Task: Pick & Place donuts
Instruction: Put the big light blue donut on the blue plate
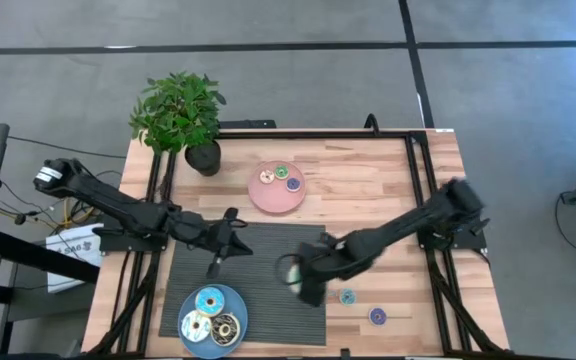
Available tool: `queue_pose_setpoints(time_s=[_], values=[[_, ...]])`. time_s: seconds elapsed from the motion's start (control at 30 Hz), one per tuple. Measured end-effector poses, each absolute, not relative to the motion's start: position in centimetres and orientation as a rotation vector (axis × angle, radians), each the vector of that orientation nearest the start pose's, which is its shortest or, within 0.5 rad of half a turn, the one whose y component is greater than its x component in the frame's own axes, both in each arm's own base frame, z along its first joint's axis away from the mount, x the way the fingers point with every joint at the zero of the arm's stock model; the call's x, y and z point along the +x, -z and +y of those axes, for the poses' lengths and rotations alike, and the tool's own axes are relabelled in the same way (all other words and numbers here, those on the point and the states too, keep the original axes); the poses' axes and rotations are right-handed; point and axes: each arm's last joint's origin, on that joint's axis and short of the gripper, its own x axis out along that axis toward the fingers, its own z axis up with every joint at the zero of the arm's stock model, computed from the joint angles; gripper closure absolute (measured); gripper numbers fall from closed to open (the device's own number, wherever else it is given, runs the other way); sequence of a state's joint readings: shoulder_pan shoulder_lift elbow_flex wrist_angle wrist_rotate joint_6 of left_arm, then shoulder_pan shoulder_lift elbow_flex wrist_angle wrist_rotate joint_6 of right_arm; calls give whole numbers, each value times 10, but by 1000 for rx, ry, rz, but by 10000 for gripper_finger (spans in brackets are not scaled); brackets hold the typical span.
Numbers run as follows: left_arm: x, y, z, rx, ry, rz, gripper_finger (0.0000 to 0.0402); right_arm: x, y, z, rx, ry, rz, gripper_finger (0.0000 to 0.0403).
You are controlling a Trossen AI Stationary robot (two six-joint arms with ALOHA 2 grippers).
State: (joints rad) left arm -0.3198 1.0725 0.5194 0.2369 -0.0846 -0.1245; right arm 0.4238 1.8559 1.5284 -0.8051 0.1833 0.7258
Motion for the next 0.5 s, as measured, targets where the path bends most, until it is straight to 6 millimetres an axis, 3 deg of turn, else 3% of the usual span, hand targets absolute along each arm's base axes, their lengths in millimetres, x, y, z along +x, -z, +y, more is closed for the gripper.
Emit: queue_pose_setpoints(time_s=[0.27, 0.5], values=[[191, -247, -62, -34, 224, 292, 402, 452, -238, 169, 261, 113, 971, 282], [172, -255, -55, -37, 222, 299, 402, 503, -217, 185, 257, -29, 889, 282]])
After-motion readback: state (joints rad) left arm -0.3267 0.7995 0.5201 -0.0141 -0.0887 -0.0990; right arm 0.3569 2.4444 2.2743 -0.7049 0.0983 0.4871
